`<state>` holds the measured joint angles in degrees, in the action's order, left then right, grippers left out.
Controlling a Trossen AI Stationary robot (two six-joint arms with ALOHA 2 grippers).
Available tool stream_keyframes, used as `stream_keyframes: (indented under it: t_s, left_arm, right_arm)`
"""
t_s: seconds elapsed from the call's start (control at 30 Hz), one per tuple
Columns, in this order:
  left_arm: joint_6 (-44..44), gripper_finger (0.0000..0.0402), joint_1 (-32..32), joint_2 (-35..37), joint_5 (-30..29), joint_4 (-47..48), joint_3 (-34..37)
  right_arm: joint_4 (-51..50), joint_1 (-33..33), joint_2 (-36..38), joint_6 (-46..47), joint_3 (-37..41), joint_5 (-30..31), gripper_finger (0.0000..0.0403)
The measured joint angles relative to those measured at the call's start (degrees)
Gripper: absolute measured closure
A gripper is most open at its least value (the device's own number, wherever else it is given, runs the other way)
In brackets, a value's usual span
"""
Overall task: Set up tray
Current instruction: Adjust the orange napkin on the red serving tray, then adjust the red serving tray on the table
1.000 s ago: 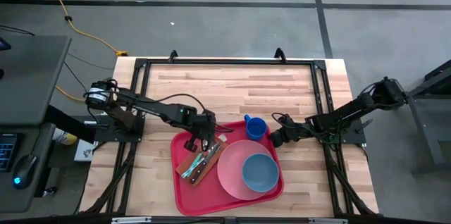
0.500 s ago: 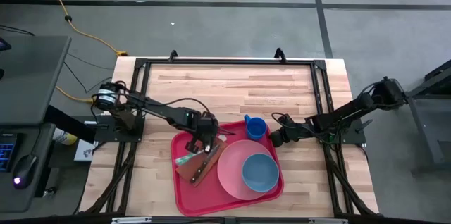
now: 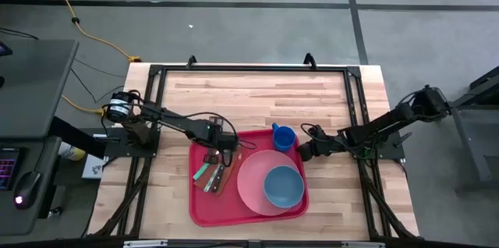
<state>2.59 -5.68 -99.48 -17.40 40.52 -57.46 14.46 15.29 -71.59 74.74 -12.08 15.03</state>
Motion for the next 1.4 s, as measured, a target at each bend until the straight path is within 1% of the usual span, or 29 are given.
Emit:
stream_keyframes:
  t_s: [0.07,0.17,0.3,0.47,0.6,0.7,0.9,1.2,1.27,1.4]
  left_arm:
    - [-3.9,0.0394,0.1,-0.1,-1.2,3.3,-0.4]
    - [-9.0,0.0394,0.0,-0.1,-0.7,6.9,-0.9]
    - [-16.8,0.0394,0.1,-0.1,1.9,10.2,-0.9]
    - [-27.5,0.0394,0.1,-0.1,7.2,12.6,-0.9]
    - [-34.2,0.0394,-0.1,0.1,8.1,12.8,-0.9]
    - [-36.3,0.0394,0.0,0.6,8.0,12.5,-1.4]
    - [-39.6,0.0394,0.1,0.6,7.4,14.6,-5.8]
    - [-45.7,0.0393,0.1,0.6,4.1,17.3,-9.8]
    - [-46.1,0.0384,0.1,0.6,2.3,18.2,-11.0]
    - [-42.1,0.0354,0.3,0.6,-1.1,20.7,-14.3]
  right_arm:
    - [0.0,0.0,0.0,0.0,0.0,0.1,0.0393]
    - [0.0,0.0,0.0,0.0,0.0,0.1,0.0393]
    - [0.0,0.0,0.0,-0.1,0.0,0.1,0.0393]
    - [0.2,0.0,0.0,-0.4,0.0,0.2,0.0393]
    - [0.2,-0.8,0.0,-1.3,0.0,-0.2,0.0393]
    - [0.2,-2.1,0.0,-2.1,0.0,-0.9,0.0393]
    - [1.7,-5.2,0.0,-5.4,0.0,-2.2,0.0393]
    - [3.7,-8.6,0.0,-9.3,0.0,-4.8,0.0393]
    - [3.7,-8.7,0.0,-9.6,0.0,-4.9,0.0393]
    - [3.8,-8.7,0.0,-10.5,0.0,-5.2,0.0393]
